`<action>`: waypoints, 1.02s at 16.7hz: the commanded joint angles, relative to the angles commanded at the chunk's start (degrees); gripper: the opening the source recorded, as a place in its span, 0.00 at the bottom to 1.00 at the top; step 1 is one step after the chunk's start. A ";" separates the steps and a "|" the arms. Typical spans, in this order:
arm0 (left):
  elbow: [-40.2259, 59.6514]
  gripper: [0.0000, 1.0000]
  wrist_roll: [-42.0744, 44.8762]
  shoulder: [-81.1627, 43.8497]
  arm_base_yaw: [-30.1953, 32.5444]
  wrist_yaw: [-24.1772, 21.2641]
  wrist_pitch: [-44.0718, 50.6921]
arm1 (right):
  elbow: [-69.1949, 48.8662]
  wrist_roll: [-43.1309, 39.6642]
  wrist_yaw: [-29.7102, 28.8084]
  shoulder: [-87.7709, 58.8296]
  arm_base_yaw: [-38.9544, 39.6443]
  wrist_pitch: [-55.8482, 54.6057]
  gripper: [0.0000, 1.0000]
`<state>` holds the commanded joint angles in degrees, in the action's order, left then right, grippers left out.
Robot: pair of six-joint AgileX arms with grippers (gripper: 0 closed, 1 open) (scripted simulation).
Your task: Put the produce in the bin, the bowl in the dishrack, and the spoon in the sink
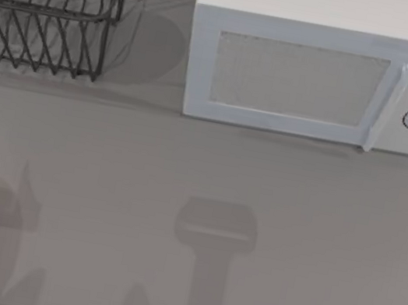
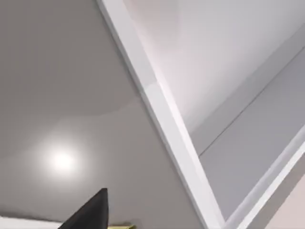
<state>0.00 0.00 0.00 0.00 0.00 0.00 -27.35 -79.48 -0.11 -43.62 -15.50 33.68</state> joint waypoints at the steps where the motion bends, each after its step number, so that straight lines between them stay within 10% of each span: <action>1: 0.00 1.00 0.00 0.00 0.00 0.00 0.00 | -2.12 -6.41 -0.01 -3.36 -1.20 2.60 1.00; 10: 0.00 1.00 0.00 0.00 0.00 0.00 0.00 | -18.05 -54.79 -0.09 -28.09 -10.18 22.01 1.00; 17: 0.00 1.00 0.00 0.00 0.00 0.00 0.00 | -22.06 -67.15 -0.08 -34.82 -12.47 27.03 1.00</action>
<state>0.00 0.00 0.00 0.00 0.00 0.00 -49.41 -146.63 -0.20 -78.44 -27.98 60.71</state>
